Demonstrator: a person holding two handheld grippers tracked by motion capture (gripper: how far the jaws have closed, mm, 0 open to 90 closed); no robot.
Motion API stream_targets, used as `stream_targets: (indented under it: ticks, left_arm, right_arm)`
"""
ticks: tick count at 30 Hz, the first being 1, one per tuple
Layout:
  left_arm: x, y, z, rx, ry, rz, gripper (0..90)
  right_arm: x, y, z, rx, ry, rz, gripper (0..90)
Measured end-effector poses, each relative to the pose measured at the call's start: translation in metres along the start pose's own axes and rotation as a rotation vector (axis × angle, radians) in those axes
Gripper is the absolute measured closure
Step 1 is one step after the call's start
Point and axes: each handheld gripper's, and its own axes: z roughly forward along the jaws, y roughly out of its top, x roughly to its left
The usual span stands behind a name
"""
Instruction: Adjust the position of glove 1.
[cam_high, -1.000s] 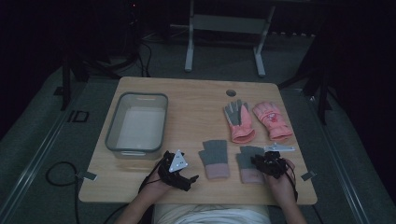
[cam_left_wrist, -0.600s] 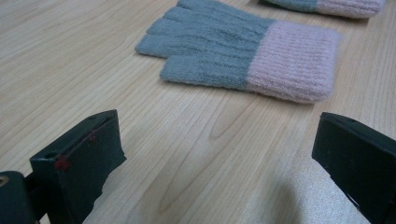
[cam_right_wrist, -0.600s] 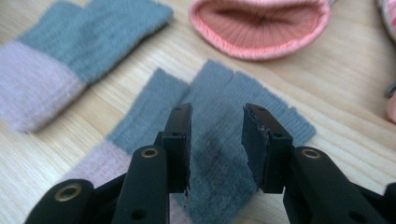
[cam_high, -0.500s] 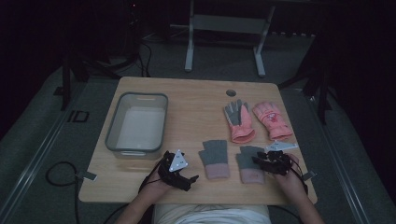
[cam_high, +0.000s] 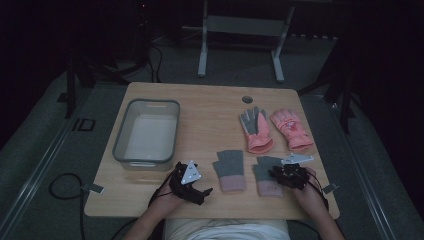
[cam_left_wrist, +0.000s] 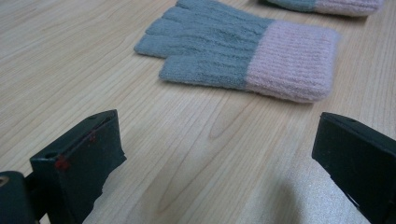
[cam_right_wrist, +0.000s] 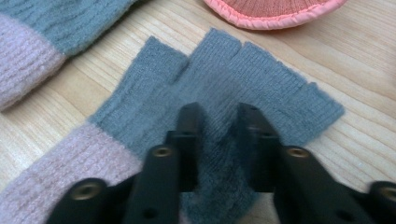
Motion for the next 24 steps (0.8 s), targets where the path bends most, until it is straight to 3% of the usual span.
stream_targets:
  ticks: [6, 7, 10, 18, 21, 24]
  left_arm:
    - [0.0, 0.0, 0.0, 0.002, 0.0, -0.001, 1.3]
    - [0.0, 0.0, 0.0, 0.001, 0.0, 0.0, 1.3]
    - [0.0, 0.0, 0.0, 0.002, -0.002, -0.003, 1.3]
    - [0.0, 0.0, 0.0, -0.003, 0.0, 0.004, 1.3]
    - [0.0, 0.0, 0.0, -0.002, -0.001, 0.002, 1.3]
    - [0.0, 0.0, 0.0, -0.001, 0.0, 0.004, 1.3]
  right_arm:
    - [0.005, 0.002, 0.0, 0.0, -0.036, 0.04, 84.5]
    - [0.006, 0.004, -0.001, 0.004, -0.039, 0.063, 85.3]
    - [0.009, 0.011, -0.007, -0.004, -0.051, 0.064, 85.8]
    - [0.018, 0.047, -0.034, -0.097, -0.019, 0.038, 85.9]
    - [0.019, 0.06, -0.037, -0.127, 0.022, 0.049, 85.9]
    - [0.025, 0.07, -0.037, -0.138, 0.057, 0.03, 85.9]
